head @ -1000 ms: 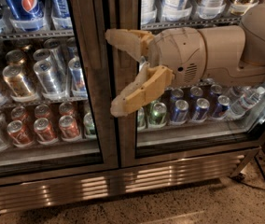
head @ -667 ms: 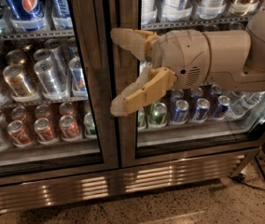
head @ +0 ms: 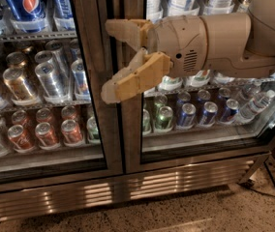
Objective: Open left fridge door
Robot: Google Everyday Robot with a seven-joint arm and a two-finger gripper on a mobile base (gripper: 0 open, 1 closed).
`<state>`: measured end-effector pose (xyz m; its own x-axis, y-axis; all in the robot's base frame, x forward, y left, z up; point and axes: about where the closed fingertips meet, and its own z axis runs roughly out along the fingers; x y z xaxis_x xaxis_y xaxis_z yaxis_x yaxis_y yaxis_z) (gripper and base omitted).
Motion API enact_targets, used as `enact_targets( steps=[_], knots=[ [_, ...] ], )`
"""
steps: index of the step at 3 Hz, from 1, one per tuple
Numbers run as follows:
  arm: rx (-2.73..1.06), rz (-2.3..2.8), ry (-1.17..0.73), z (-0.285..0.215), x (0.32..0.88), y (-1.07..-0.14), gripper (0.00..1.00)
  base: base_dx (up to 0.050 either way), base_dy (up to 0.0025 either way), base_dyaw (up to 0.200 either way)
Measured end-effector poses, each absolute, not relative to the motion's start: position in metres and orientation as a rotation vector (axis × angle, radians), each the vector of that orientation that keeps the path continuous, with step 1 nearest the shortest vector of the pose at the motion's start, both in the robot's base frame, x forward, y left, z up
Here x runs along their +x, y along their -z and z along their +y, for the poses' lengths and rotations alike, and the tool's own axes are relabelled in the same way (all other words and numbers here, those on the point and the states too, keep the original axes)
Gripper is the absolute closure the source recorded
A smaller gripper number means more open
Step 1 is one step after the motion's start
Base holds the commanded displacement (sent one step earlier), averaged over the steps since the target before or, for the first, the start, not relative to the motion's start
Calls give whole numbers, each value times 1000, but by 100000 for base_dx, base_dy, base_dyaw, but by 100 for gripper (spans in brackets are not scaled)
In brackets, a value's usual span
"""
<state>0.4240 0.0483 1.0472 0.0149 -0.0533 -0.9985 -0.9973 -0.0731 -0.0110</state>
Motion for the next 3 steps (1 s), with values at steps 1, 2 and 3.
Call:
enact_targets(
  steps=[1,2,3],
  knots=[
    [-1291,1220,-1251,51,425,-1033,0,0,0,0],
    [-1291,1220,-1251,51,425,-1033,0,0,0,19797],
    [-1292,1220,-1251,51,425,-1033,0,0,0,0]
  ],
)
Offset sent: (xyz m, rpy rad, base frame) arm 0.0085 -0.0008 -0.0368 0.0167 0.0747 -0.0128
